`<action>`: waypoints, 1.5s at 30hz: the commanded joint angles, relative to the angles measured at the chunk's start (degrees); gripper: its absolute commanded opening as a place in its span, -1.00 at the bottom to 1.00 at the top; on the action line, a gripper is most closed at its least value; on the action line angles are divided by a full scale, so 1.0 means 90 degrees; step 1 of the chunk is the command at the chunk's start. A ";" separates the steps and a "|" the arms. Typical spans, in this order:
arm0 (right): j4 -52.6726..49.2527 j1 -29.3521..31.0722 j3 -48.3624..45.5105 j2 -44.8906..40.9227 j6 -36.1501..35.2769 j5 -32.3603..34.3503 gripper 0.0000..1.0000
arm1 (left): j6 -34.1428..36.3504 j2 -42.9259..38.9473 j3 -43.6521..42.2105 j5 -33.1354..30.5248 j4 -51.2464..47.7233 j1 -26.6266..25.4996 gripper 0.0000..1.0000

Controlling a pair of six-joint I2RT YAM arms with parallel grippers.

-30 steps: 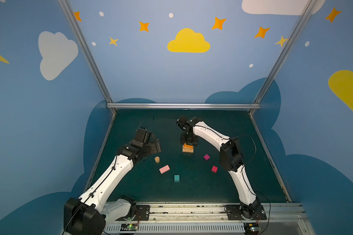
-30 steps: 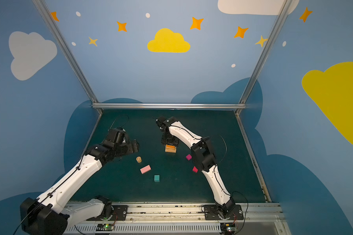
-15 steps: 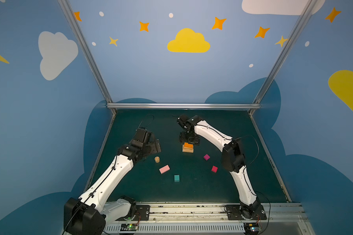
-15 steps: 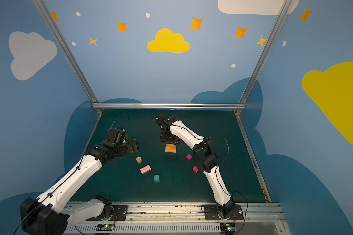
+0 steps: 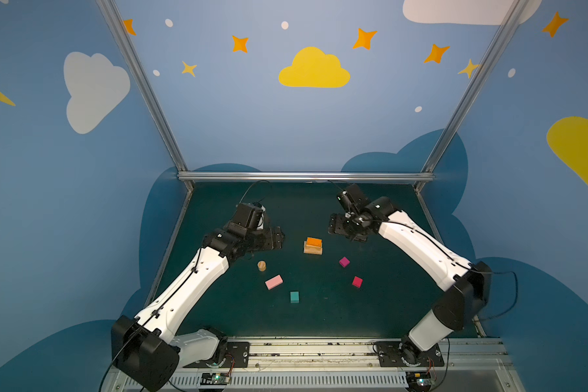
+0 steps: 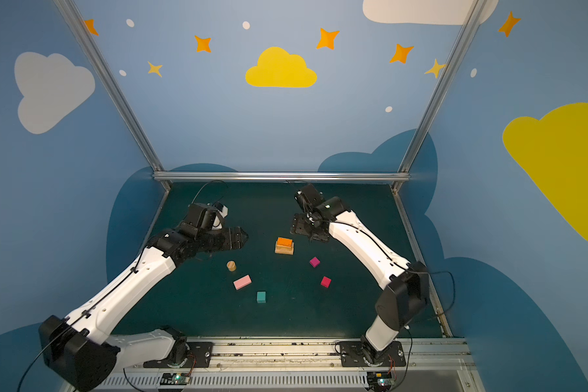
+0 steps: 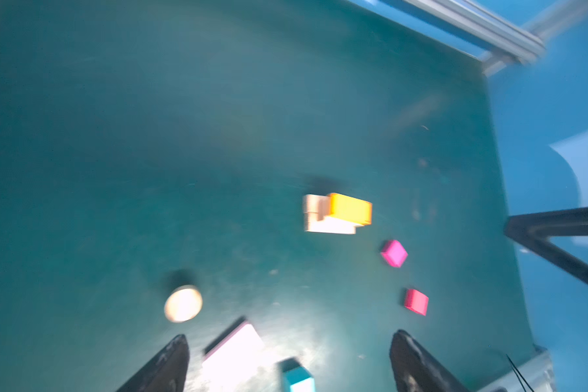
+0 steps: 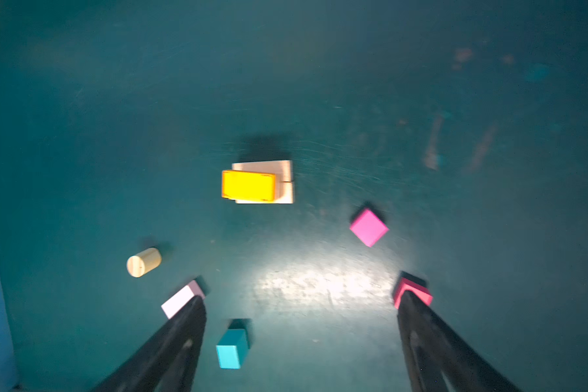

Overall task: Build the wood block tower
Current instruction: 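Raise the right gripper away while swinging the left gripper toward the magenta cube, then lower the left gripper over the magenta cube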

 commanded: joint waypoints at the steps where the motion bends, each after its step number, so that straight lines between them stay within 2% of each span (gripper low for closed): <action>1: 0.0469 -0.0155 -0.0715 -0.0729 -0.0016 -0.0009 0.74 | 0.0221 0.0616 0.0659 -0.0075 -0.0450 -0.0593 0.82; 6: 0.0758 -0.0517 -0.1826 -0.2032 -0.0037 -0.0025 0.73 | 0.0129 0.1846 0.1823 -0.0407 -0.1022 -0.1500 0.78; 13: 0.1148 -0.0818 -0.3255 -0.4162 0.0027 -0.0006 0.73 | 0.0180 0.3687 0.3642 -0.0577 -0.1919 -0.2370 0.73; 18: 0.1102 -0.0897 -0.3701 -0.4966 0.0048 -0.0127 0.73 | 0.0083 0.5032 0.5077 -0.0749 -0.2733 -0.2602 0.68; 25: 0.1053 -0.0960 -0.3895 -0.5357 -0.0039 -0.0181 0.73 | 0.0066 0.6518 0.6982 -0.0778 -0.3609 -0.2657 0.58; 29: 0.1058 -0.1023 -0.3934 -0.5490 -0.0117 -0.0166 0.73 | 0.0393 0.6986 0.7438 -0.0569 -0.3729 -0.2725 0.51; 36: 0.1072 -0.1138 -0.3993 -0.5568 -0.0172 -0.0310 0.73 | 0.1176 0.7518 0.7637 -0.0224 -0.3721 -0.2798 0.40; 45: 0.1267 -0.1201 -0.4013 -0.5991 -0.0340 -0.0510 0.74 | 0.1864 0.8067 0.7918 -0.0188 -0.3273 -0.2794 0.33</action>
